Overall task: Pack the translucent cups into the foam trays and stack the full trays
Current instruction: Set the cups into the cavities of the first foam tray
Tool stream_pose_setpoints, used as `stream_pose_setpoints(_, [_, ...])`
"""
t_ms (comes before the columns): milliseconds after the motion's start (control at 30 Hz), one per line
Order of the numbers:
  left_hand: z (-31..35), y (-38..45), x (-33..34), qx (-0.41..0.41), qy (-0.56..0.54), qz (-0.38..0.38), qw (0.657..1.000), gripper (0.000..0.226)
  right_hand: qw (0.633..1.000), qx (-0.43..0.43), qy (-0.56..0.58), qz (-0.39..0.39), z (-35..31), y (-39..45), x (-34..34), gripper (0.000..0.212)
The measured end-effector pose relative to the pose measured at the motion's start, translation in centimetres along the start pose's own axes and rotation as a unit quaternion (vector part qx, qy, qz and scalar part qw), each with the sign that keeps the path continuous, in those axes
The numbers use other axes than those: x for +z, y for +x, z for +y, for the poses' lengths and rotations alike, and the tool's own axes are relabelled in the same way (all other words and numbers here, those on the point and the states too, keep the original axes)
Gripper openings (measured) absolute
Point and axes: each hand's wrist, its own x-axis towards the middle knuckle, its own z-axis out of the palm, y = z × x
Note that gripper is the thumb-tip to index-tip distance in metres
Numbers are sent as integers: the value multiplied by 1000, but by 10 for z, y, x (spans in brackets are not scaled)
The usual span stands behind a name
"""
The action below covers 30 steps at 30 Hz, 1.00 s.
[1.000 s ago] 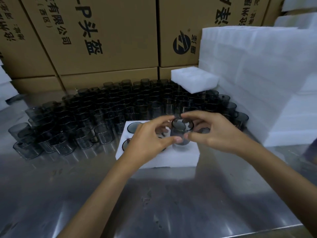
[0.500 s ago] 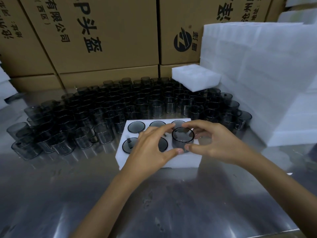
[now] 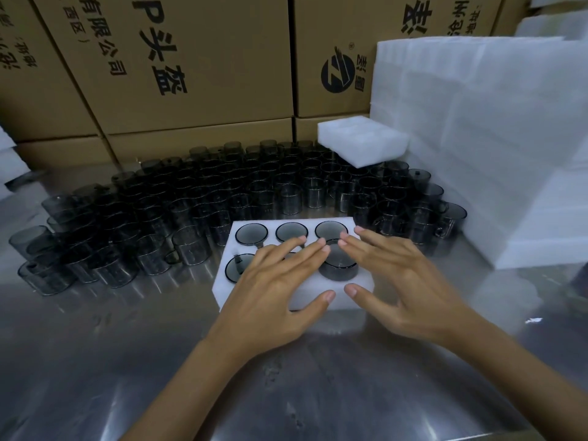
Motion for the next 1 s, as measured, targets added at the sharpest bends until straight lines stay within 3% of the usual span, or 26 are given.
stream_pose_setpoints(467, [-3, 1, 0, 27, 24, -28, 999, 48, 999, -21, -22, 22, 8, -7, 22, 53])
stream_pose_setpoints(767, [-3, 0, 4, 41, 46, -5, 998, 45, 999, -16, -15, 39, 5, -6, 24, 50])
stream_pose_setpoints(900, [-7, -2, 1, 39, 101, 91, 990, 43, 992, 55, 71, 84, -4, -12, 29, 51])
stream_pose_setpoints(1000, [-22, -3, -6, -41, 81, 183, 979, 39, 985, 116, 112, 60, -6, -12, 31, 52])
